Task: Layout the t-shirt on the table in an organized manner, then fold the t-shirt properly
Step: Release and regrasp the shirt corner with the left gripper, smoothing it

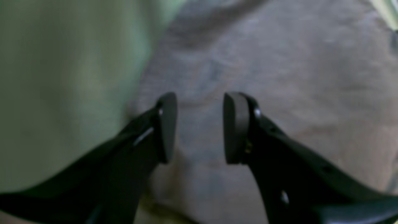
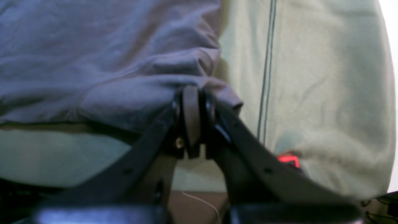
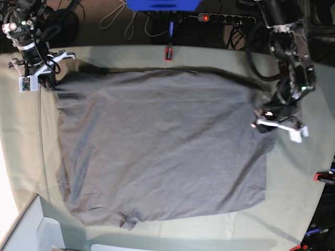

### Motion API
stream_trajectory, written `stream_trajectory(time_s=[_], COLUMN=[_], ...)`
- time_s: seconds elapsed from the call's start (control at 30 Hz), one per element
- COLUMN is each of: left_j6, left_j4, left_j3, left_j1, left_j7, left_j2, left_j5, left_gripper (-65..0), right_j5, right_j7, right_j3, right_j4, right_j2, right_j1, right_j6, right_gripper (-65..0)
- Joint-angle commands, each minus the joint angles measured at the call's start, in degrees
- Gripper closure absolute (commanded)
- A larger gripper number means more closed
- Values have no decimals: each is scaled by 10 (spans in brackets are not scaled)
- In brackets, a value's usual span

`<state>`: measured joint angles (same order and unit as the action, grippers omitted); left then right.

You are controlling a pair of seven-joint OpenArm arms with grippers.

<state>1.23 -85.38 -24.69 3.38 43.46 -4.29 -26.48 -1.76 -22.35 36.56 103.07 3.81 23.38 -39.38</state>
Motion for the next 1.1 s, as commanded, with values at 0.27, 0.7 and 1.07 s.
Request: stream_trajectory(time_s=[0.27, 0.7, 1.07], left_j6=[-1, -1, -1], left_j4=[-94, -100, 5], left_j3=[-9, -56, -9], left_j1=[27, 172, 87], left_j7=[1, 1, -4], left_j2=[33, -5, -1], left_j5=[-9, -4, -8], left_gripper=[-241, -238, -238], right_j5=[-7, -7, -7], right_j7=[15, 15, 15], right_j3=[1, 1, 1], right_j4=[8, 8, 8], right_j2=[-4, -3, -3], right_j1=[1, 1, 1], right_j6=[-6, -6, -6], right_gripper=[0, 0, 0])
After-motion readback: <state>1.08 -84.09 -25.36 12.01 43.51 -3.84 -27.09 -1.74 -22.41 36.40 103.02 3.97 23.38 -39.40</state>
